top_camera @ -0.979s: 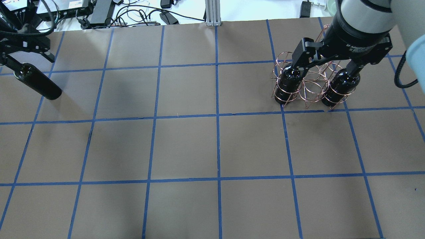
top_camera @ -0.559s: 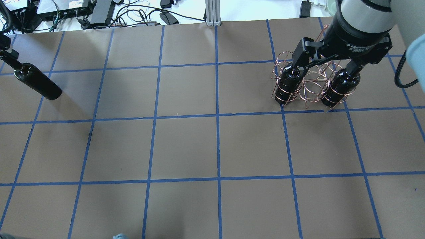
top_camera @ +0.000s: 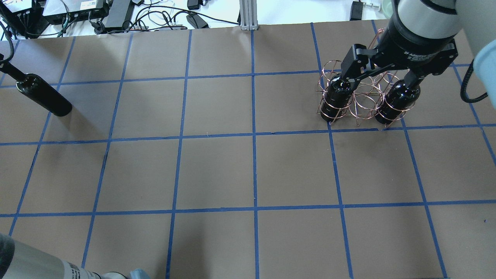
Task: Place wine into wine basket
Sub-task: 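Lower the left gripper and close it around the bottle neck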
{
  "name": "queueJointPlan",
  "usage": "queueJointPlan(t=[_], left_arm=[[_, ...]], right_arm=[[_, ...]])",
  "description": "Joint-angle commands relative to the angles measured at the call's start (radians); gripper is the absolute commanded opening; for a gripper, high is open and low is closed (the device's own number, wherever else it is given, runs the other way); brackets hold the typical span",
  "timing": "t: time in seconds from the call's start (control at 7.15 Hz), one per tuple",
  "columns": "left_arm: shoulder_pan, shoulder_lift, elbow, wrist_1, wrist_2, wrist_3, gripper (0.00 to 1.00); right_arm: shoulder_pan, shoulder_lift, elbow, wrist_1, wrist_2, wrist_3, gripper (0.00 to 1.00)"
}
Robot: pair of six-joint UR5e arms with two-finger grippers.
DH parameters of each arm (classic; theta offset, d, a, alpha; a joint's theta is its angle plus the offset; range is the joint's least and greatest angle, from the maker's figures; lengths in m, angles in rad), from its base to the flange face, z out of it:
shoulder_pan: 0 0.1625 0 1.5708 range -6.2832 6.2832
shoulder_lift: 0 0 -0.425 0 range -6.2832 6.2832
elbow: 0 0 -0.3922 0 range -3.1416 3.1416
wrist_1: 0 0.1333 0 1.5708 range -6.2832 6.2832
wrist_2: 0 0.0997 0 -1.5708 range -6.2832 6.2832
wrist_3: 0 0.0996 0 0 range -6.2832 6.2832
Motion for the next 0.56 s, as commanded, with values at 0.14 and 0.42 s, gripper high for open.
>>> queueJointPlan(t=[0.14, 0.42], left_arm=[[-0.001, -0.090, 0.036, 0.065, -0.055, 0.011, 1.00], [-0.004, -0.101, 0.036, 0.073, -0.082, -0.005, 0.99]], right_arm=[[0.000, 0.000, 0.001, 0.000, 0.001, 0.000, 1.00], [0.000, 0.000, -0.001, 0.000, -0.001, 0.000, 1.00]])
